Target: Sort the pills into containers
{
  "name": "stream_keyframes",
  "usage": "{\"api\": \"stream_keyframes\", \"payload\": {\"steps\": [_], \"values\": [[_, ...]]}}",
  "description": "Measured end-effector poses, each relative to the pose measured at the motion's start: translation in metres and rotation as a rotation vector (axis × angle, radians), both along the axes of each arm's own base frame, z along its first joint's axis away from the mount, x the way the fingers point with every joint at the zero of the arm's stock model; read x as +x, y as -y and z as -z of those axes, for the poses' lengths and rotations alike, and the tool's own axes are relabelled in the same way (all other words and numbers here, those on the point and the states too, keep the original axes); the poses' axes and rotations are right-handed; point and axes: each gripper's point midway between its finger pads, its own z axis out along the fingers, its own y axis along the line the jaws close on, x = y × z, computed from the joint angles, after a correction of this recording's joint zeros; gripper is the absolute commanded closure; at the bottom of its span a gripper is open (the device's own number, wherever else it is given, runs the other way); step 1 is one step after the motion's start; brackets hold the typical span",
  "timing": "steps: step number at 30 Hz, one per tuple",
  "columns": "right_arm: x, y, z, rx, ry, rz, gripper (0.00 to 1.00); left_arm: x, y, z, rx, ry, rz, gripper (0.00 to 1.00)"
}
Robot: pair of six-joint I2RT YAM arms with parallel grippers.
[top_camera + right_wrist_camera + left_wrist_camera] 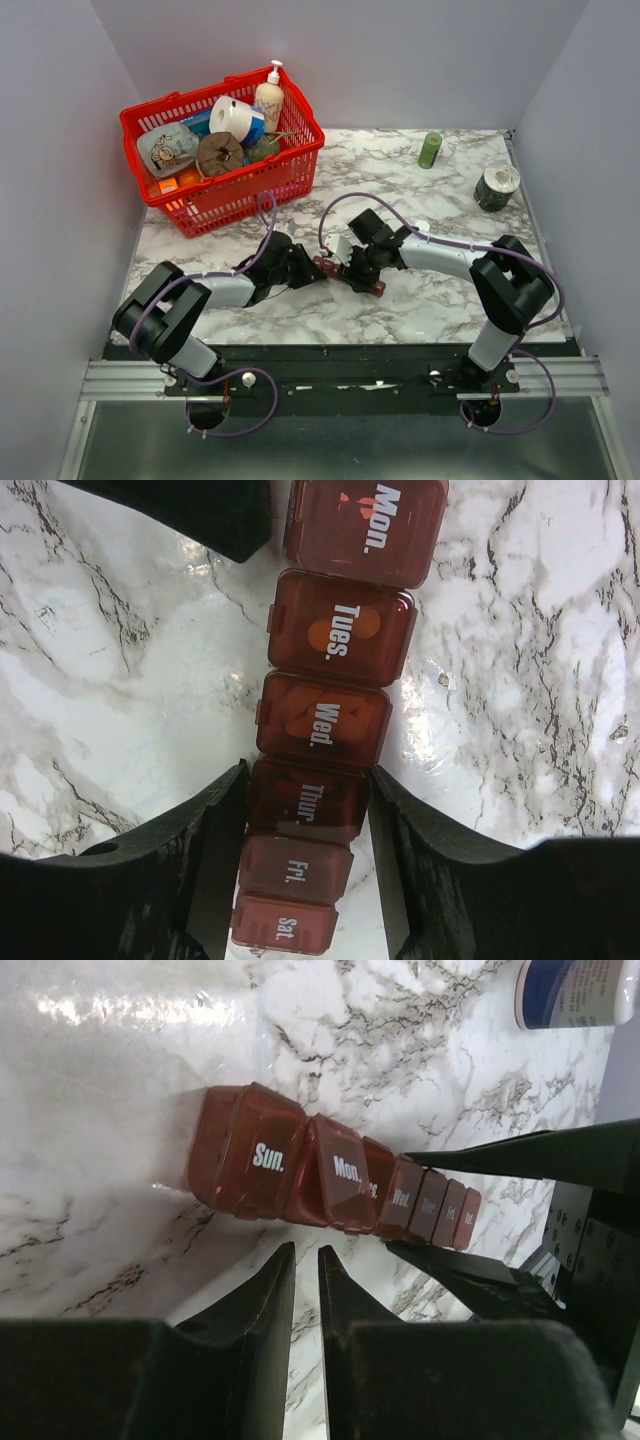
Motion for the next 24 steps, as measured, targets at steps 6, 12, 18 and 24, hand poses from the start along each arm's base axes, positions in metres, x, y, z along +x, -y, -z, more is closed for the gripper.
{"api": "stream_keyframes", "payload": {"steps": [6,12,18,24], "values": [[0.0,0.0,0.0,0.0,0.0,0.0,0.42,0.013,0.011,-0.016,-0.037,0.031,0.005,0.77],[0.0,0.0,0.0,-0.001,0.0,0.0,0.42,0.023,0.019,-0.023,-0.049,0.047,0.007,0.77],[0.0,0.0,0.0,-0.001,0.0,-0.002,0.43,0.033,0.023,-0.008,-0.031,0.014,-0.006,0.78],[0.0,-0.001,0.0,-0.001,0.001,-0.002,0.43,0.049,0.03,-0.013,-0.043,0.03,-0.014,0.78]]}}
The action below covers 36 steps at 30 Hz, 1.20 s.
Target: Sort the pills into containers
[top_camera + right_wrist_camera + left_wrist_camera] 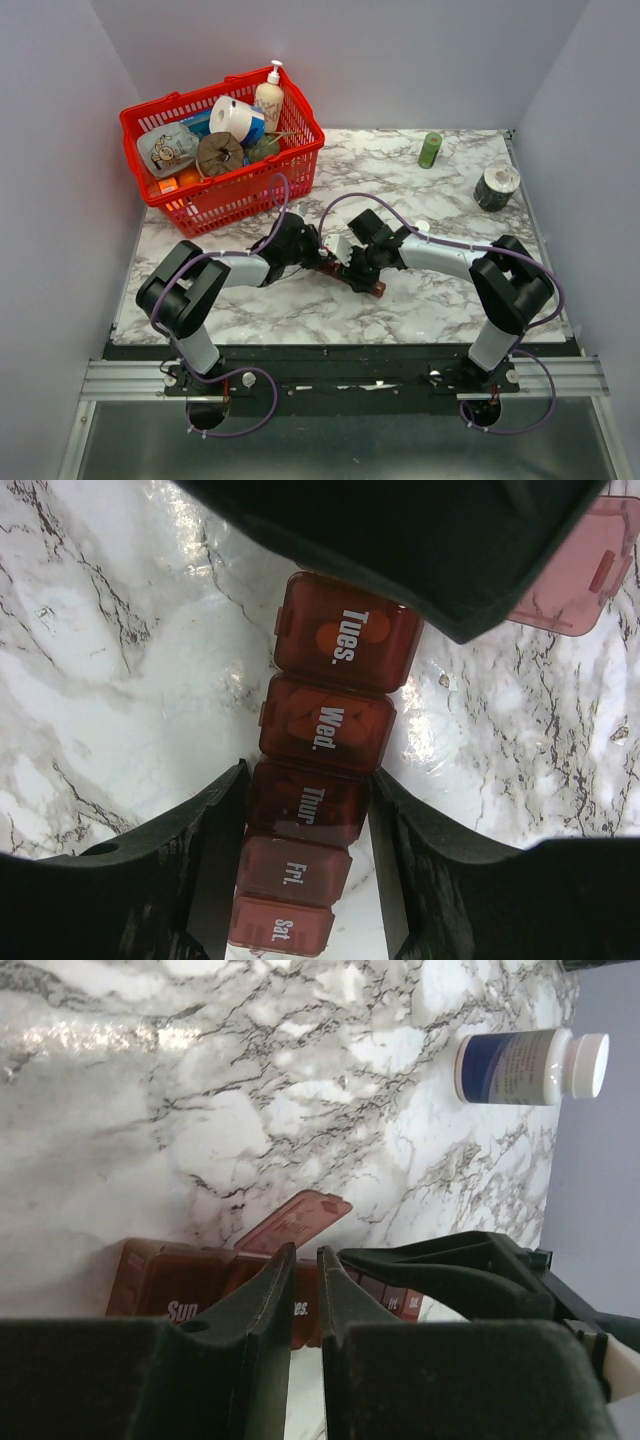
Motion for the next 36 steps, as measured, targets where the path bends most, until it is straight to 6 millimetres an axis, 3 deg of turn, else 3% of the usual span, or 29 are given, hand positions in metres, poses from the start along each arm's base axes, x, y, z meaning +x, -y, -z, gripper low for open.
{"api": "stream_keyframes", "payload": {"steps": [17,27,31,36], "values": [[0.0,-0.001,0.0,-0.001,0.0,-0.002,0.43,0.023,0.005,0.002,0.016,0.007,-0.01,0.78],[0.0,-0.001,0.0,0.0,0.002,-0.008,0.42,0.023,-0.001,-0.004,0.033,0.023,-0.004,0.76],[0.0,-0.003,-0.001,0.006,0.008,-0.034,0.42,0.024,-0.015,-0.021,0.054,0.053,-0.013,0.72],[-0.003,-0.002,0.0,-0.002,0.014,-0.087,0.42,0.027,-0.031,-0.075,0.038,0.197,-0.028,0.62]]}}
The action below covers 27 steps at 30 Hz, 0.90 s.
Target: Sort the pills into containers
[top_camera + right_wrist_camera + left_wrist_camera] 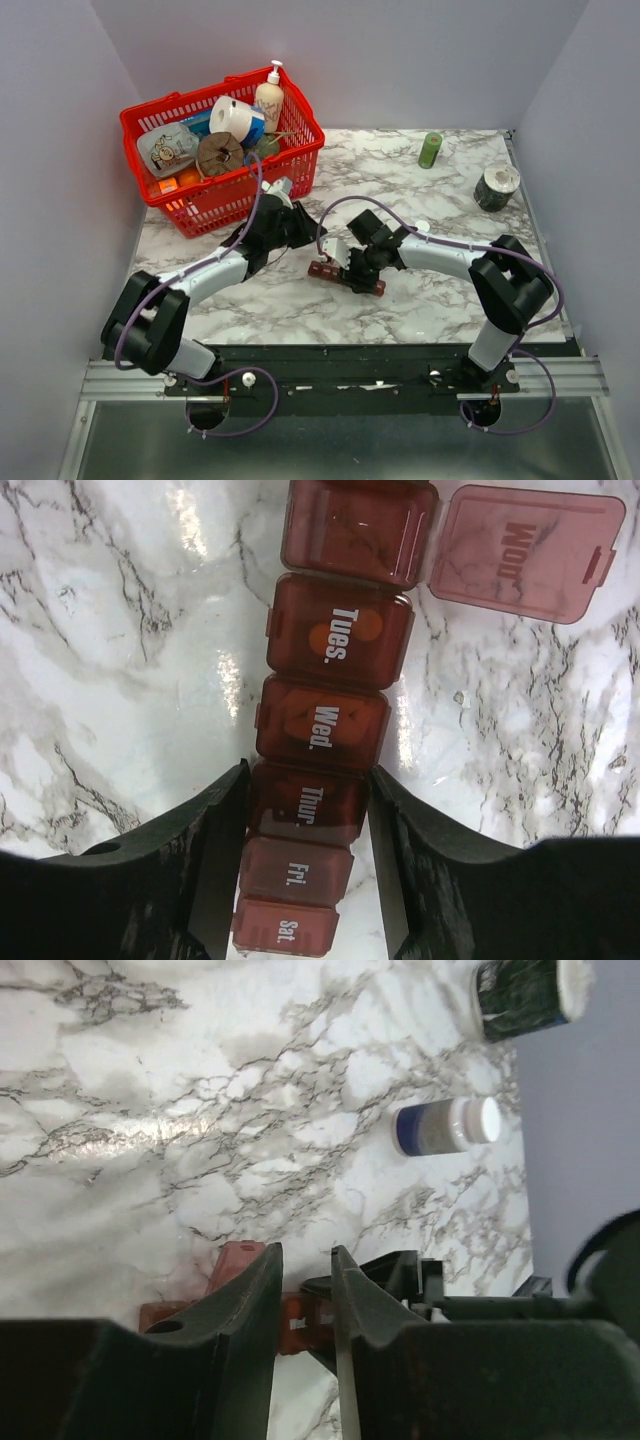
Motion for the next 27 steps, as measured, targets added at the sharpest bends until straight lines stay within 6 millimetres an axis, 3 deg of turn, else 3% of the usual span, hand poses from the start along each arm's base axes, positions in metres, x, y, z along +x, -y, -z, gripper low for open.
{"api": "stream_keyframes", "payload": {"steps": [3,6,9,10,12,17,19,21,27], "values": [[-0.002,0.0,0.0,0.001,0.008,-0.048,0.42,-0.005,-0.01,-0.02,-0.011,0.061,-0.009,0.54],[-0.004,0.0,0.0,0.004,0.025,-0.106,0.36,-0.014,-0.025,-0.014,0.015,0.07,-0.015,0.5],[-0.007,0.004,-0.001,-0.008,0.041,-0.16,0.16,-0.024,-0.042,0.003,0.073,0.042,-0.02,0.4],[-0.008,0.005,-0.001,-0.012,0.043,-0.171,0.08,-0.027,-0.048,0.006,0.097,0.04,-0.023,0.33],[-0.008,0.007,-0.002,-0.022,0.051,-0.192,0.03,-0.031,-0.058,0.003,0.136,0.06,-0.031,0.25],[-0.011,0.012,-0.013,-0.037,0.059,-0.224,0.0,-0.034,-0.082,-0.048,0.152,0.237,-0.07,0.07],[-0.007,0.009,-0.027,-0.027,0.075,-0.227,0.0,-0.035,-0.091,-0.065,0.156,0.295,-0.085,0.01],[0.001,0.006,-0.046,-0.002,0.107,-0.219,0.0,-0.035,-0.098,-0.074,0.163,0.326,-0.092,0.01],[0.024,0.012,-0.119,0.107,0.218,-0.147,0.0,-0.033,-0.119,-0.084,0.172,0.335,-0.089,0.01]]}}
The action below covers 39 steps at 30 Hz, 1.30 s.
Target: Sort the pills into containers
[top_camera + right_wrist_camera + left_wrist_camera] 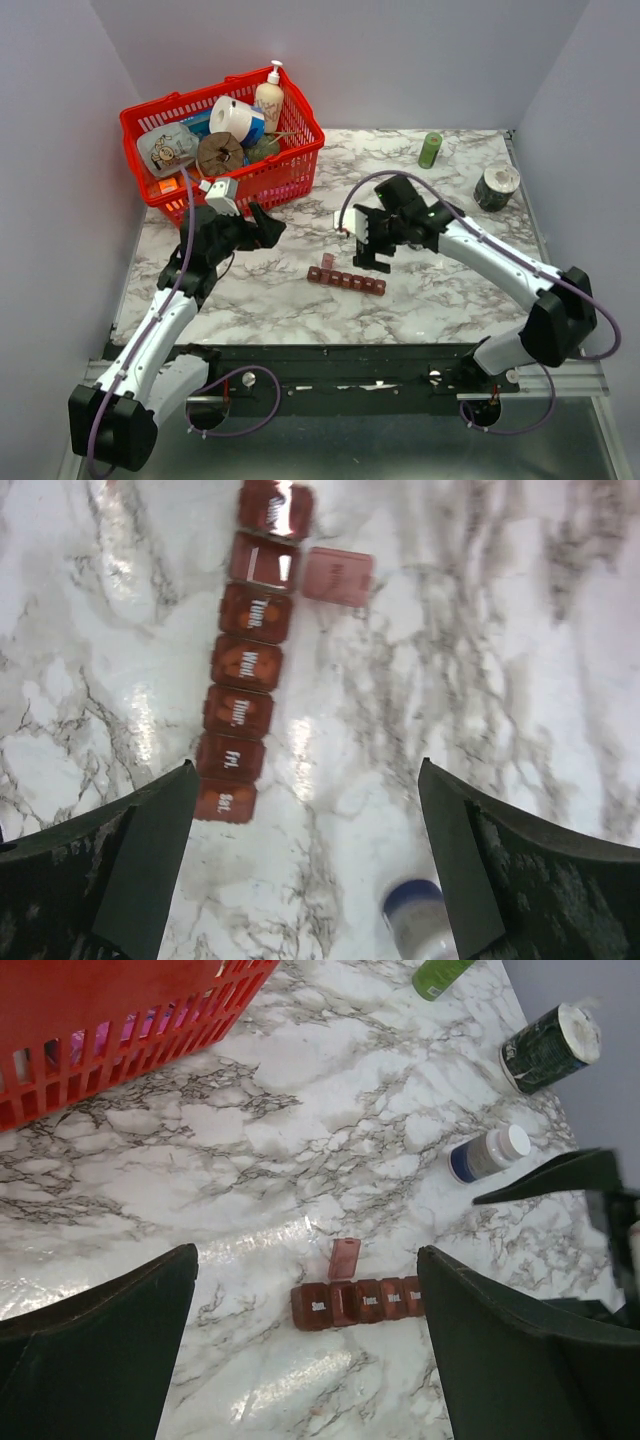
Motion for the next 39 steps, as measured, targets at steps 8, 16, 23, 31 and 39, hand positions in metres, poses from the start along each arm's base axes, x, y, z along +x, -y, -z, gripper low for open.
{"api": "stream_keyframes", "payload": {"steps": [8,16,23,31,39], "values": [[0.053,0.06,-0.126,0.325,0.149,0.389,0.0,-0.006,-0.006,-0.038,0.108,0.162,0.09,0.01],[0.077,0.104,-0.186,0.595,0.104,0.734,0.0,-0.014,-0.012,-0.054,0.185,0.295,0.109,0.01],[0.073,0.124,-0.203,0.715,0.081,0.876,0.0,-0.025,-0.016,-0.029,0.218,0.289,0.118,0.01],[0.056,0.149,-0.208,0.709,0.191,0.869,0.0,-0.022,-0.016,-0.024,0.229,0.281,0.119,0.01],[0.056,0.16,-0.136,0.556,0.124,0.862,0.0,-0.022,-0.017,-0.025,0.232,0.284,0.12,0.01]]}}
